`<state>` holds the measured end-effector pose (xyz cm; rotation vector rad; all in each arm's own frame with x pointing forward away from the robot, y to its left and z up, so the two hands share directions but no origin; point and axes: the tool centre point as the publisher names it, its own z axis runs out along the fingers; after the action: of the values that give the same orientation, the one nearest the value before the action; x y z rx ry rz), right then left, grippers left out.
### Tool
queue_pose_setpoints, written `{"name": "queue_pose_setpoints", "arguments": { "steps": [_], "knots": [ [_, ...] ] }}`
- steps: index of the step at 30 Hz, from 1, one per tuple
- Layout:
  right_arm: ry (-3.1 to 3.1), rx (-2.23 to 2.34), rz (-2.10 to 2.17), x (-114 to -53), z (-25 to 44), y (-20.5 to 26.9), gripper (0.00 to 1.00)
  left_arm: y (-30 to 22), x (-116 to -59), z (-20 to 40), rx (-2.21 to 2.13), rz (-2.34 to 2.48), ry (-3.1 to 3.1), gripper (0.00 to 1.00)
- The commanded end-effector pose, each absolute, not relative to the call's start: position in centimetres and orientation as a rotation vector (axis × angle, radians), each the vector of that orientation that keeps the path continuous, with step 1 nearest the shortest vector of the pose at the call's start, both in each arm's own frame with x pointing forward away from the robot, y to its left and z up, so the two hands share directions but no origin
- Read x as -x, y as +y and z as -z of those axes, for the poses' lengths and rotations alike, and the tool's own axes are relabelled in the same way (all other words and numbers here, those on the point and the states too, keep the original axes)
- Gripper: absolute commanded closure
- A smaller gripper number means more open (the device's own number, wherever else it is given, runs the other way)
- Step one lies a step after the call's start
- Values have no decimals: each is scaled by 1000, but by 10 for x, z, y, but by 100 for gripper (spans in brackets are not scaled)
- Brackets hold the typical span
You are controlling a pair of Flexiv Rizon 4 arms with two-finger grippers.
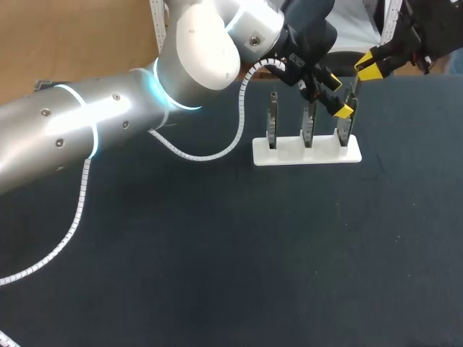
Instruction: Pick up the optical module with the left hand, and insert it into the network port with the right hand.
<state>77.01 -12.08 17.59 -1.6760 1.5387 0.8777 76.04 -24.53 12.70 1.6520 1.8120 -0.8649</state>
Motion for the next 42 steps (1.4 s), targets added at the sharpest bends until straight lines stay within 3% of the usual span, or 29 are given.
{"name": "queue_pose_setpoints", "arguments": {
  "steps": [1, 34, 35, 36, 42],
  "knots": [
    [1536, 1678, -884, -772, -174, -120, 100, -245, -760, -127, -1653, 863, 1814, 0],
    [1568, 1676, -882, -768, -163, -118, 100, -245, -760, -127, -1653, 863, 1814, 0],
    [1573, 1671, -880, -768, -163, -118, 56, -245, -760, -127, -1653, 863, 1814, 0],
    [1574, 1669, -881, -768, -163, -117, 0, -245, -760, -127, -1653, 863, 1814, 0],
    [1575, 1631, -897, -768, -168, -120, 0, -245, -760, -127, -1653, 863, 1814, 0]
  ]
}}
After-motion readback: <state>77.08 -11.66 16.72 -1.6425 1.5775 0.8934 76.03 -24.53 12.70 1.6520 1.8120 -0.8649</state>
